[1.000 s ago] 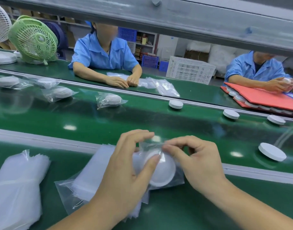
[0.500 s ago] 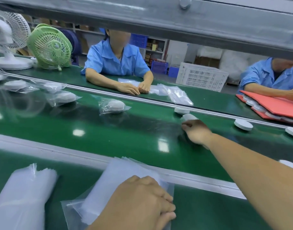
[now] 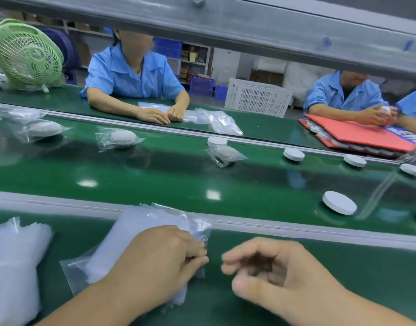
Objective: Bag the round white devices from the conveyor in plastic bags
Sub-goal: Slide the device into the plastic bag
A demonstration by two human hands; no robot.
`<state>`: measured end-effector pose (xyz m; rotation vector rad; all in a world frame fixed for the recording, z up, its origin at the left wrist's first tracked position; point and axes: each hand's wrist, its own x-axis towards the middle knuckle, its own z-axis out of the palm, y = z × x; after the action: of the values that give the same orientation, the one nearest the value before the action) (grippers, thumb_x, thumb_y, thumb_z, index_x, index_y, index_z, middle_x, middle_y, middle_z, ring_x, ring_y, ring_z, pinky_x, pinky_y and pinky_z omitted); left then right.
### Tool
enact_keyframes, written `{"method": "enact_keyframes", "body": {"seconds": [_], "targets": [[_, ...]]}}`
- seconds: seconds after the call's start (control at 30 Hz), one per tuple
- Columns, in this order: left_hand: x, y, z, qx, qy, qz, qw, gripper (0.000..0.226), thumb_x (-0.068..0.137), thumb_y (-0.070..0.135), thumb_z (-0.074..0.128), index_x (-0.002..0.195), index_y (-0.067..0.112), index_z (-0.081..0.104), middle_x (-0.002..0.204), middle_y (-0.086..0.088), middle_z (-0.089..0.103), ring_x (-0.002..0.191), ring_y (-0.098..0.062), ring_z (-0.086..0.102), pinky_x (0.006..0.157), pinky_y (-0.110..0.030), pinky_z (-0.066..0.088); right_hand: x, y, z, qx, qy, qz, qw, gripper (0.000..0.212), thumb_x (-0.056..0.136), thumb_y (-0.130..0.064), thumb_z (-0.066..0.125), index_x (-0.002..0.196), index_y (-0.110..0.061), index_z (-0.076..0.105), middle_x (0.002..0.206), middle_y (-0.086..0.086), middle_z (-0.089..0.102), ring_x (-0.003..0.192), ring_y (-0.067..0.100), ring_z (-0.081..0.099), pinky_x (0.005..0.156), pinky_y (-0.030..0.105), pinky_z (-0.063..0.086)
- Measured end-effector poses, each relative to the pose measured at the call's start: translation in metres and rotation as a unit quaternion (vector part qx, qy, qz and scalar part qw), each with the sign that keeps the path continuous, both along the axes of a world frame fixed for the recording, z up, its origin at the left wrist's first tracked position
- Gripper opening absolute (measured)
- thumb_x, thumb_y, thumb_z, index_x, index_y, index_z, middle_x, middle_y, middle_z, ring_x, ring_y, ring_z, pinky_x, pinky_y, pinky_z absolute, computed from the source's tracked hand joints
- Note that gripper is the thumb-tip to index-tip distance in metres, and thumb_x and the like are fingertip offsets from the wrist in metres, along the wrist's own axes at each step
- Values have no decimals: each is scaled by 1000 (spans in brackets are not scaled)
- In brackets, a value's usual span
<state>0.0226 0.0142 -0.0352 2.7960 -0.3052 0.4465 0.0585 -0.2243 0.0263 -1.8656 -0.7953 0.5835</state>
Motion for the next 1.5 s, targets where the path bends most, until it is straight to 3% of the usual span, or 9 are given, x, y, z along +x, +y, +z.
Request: {"method": "enact_keyframes", "body": {"seconds": [0.2, 0.33, 0.43, 0.53, 0.7, 0.87, 1.17, 1.37, 1.5], "targets": [[-4, -2, 4, -33, 9, 7, 999, 32, 89, 65, 48, 104, 52, 72, 104, 42, 64, 100, 9, 57, 87, -20, 51, -15, -18, 28, -81, 210, 183, 957, 33, 107, -22, 50, 127, -38, 71, 117, -12, 73, 103, 7, 64, 89, 12, 44], [-4, -1, 5, -19, 30, -4, 999, 32, 91, 66, 48, 112, 54, 68, 106, 44, 60, 104, 8, 51, 91, -17, 45, 2, -17, 22, 39, 242, 119, 962, 45, 84, -38, 84, 127, -32, 70, 124, 3, 73, 111, 24, 68, 95, 32, 53], [-6, 0, 2, -25, 24, 4, 999, 41, 90, 68, 42, 119, 52, 66, 119, 41, 57, 113, 12, 49, 97, -16, 44, 32, -20, -6, 24, -70, -164, 984, 38, 72, -54, 82, 109, -48, 72, 118, -18, 72, 109, 4, 68, 96, 31, 55], [-5, 1, -2, -46, 19, 6, 999, 32, 90, 65, 50, 112, 52, 70, 120, 43, 55, 115, 18, 47, 95, -6, 37, 88, -48, -25, -176, -358, -278, 874, 39, 83, -51, 74, 121, -49, 65, 144, -20, 53, 137, 7, 45, 115, 35, 37], [-4, 2, -2, -59, 32, -5, 998, 23, 92, 56, 54, 105, 52, 72, 104, 50, 51, 105, 29, 39, 90, -2, 38, 184, -102, -34, -393, -246, -353, 812, 72, 94, -57, 60, 158, -38, 31, 165, 4, 32, 148, 30, 34, 113, 50, 37], [-4, -3, 8, -212, -30, 28, 976, 11, 88, 36, 69, 88, 39, 80, 108, 43, 61, 104, 15, 58, 91, -5, 41, 201, -100, -34, -384, -331, -345, 789, 31, 100, -40, 61, 131, -38, 61, 110, -5, 69, 92, 25, 63, 80, 38, 48], [-3, -7, 10, -320, -41, 70, 944, 11, 84, 44, 67, 86, 47, 78, 95, 40, 68, 100, 12, 63, 94, -19, 50, 73, -12, -34, -23, -584, 1, 811, 31, 90, -24, 65, 120, -31, 69, 120, -8, 66, 107, 15, 63, 90, 29, 50], [-7, -15, 20, -473, 58, -67, 877, 47, 73, 59, 81, 117, 46, 69, 114, 17, 73, 110, -7, 68, 97, -32, 53, 35, 26, -37, 188, -331, -159, 911, 28, 64, -40, 93, 86, -35, 77, 96, -23, 77, 94, -2, 73, 85, 18, 55], [-8, -21, 17, -419, -47, -50, 906, 44, 70, 44, 85, 110, 47, 69, 114, 22, 71, 108, -3, 67, 89, -16, 52, 35, 36, -38, 197, -172, -154, 953, 29, 65, -64, 85, 85, -42, 81, 114, -19, 75, 129, 1, 58, 105, 34, 47]]}}
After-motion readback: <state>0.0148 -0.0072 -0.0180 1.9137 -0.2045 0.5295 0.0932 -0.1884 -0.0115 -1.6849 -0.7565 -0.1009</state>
